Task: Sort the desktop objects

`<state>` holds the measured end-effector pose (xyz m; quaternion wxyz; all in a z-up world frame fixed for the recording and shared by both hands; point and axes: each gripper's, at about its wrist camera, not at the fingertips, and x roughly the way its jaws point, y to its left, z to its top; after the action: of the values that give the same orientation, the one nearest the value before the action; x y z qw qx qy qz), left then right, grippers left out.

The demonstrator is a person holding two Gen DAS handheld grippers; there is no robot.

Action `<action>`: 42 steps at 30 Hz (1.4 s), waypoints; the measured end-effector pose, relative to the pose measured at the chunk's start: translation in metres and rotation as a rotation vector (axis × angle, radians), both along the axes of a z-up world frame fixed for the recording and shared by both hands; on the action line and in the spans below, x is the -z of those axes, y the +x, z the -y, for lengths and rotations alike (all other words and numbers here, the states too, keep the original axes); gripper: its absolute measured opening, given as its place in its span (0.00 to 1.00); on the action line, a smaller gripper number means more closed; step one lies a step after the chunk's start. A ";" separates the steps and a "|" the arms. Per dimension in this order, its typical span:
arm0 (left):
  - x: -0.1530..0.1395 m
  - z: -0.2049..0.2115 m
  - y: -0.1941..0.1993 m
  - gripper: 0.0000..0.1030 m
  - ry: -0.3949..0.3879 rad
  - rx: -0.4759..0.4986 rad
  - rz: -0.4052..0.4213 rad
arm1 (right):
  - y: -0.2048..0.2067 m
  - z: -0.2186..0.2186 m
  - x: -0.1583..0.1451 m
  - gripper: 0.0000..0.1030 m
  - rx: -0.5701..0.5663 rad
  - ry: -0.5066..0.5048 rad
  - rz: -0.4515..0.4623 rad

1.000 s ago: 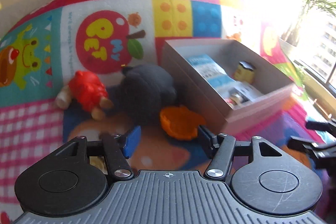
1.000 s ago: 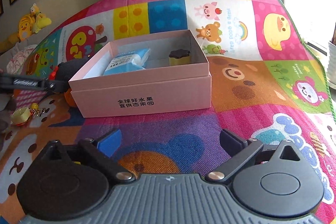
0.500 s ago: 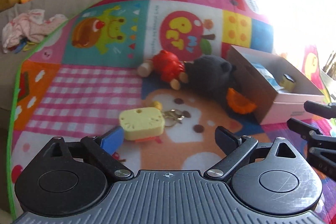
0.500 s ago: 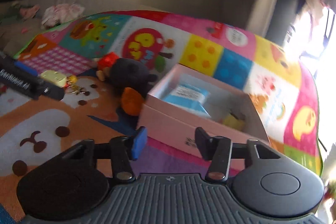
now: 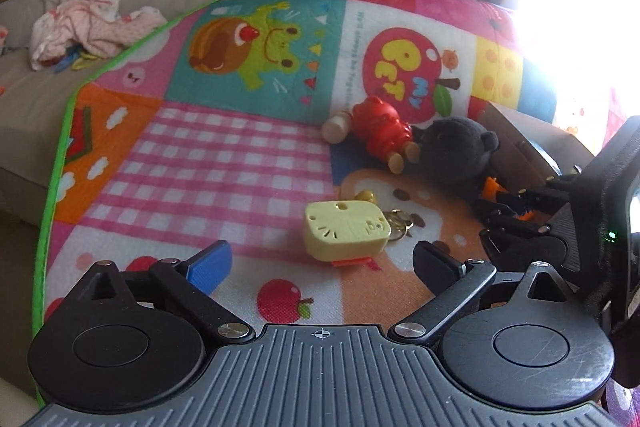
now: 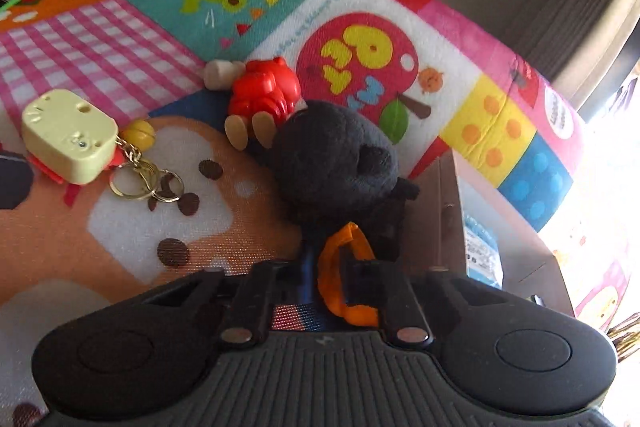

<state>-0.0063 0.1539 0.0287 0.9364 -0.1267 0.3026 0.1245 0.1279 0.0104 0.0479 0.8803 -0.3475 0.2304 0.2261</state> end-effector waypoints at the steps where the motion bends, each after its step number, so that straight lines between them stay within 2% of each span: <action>1: 0.000 0.000 0.001 0.97 -0.005 -0.001 0.002 | -0.002 0.002 -0.002 0.08 -0.006 0.013 -0.002; 7: 0.003 0.008 0.015 0.97 -0.003 0.020 0.002 | -0.061 0.046 -0.024 0.08 -0.122 0.106 -0.018; 9: 0.006 0.012 0.024 0.97 0.002 0.011 -0.010 | -0.081 0.068 -0.023 0.08 -0.129 0.113 -0.038; 11: 0.009 0.014 0.034 0.97 -0.011 0.010 -0.024 | -0.093 0.095 -0.021 0.08 -0.094 0.104 -0.053; 14: 0.014 0.019 0.048 0.97 -0.009 0.012 -0.041 | -0.092 0.132 -0.016 0.08 0.027 0.086 -0.038; 16: 0.018 0.022 0.057 0.97 -0.016 0.027 -0.047 | -0.082 0.157 -0.016 0.16 0.108 0.133 -0.072; 17: 0.019 0.026 0.060 0.97 -0.017 0.047 -0.042 | -0.077 0.172 -0.018 0.31 0.159 0.180 -0.100; 18: 0.019 0.030 0.062 0.97 -0.019 0.080 -0.034 | -0.075 0.183 -0.021 0.46 0.192 0.217 -0.115; 20: 0.017 0.043 0.062 0.97 -0.025 0.166 -0.012 | -0.077 0.200 -0.024 0.55 0.228 0.275 -0.104; 23: 0.013 0.076 0.060 0.97 -0.042 0.352 0.003 | -0.081 0.212 -0.025 0.62 0.243 0.322 -0.084; 26: 0.014 0.108 0.052 0.97 -0.063 0.519 0.008 | -0.082 0.217 -0.023 0.64 0.251 0.340 -0.079; 28: 0.015 0.123 0.043 0.97 -0.063 0.584 0.002 | -0.079 0.216 -0.024 0.64 0.248 0.347 -0.077; 29: 0.016 0.130 0.038 0.97 -0.042 0.584 -0.008 | -0.079 0.215 -0.026 0.64 0.243 0.355 -0.076; 32: 0.019 0.133 0.027 0.97 0.057 0.439 -0.050 | -0.083 0.212 -0.032 0.64 0.206 0.375 -0.078; 35: 0.014 0.106 0.017 0.99 0.084 0.239 -0.048 | -0.086 0.200 -0.041 0.64 0.126 0.390 -0.095; 39: 0.006 0.055 -0.002 1.00 -0.004 -0.005 0.010 | -0.093 0.159 -0.047 0.64 -0.034 0.366 -0.084; 42: 0.003 0.029 -0.019 1.00 -0.057 -0.153 0.085 | -0.100 0.115 -0.038 0.62 -0.158 0.255 -0.042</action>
<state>-0.0256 0.1250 0.0258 0.9322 -0.1810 0.2557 0.1815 0.0279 -0.1042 0.0858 0.8919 -0.2451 0.1901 0.3292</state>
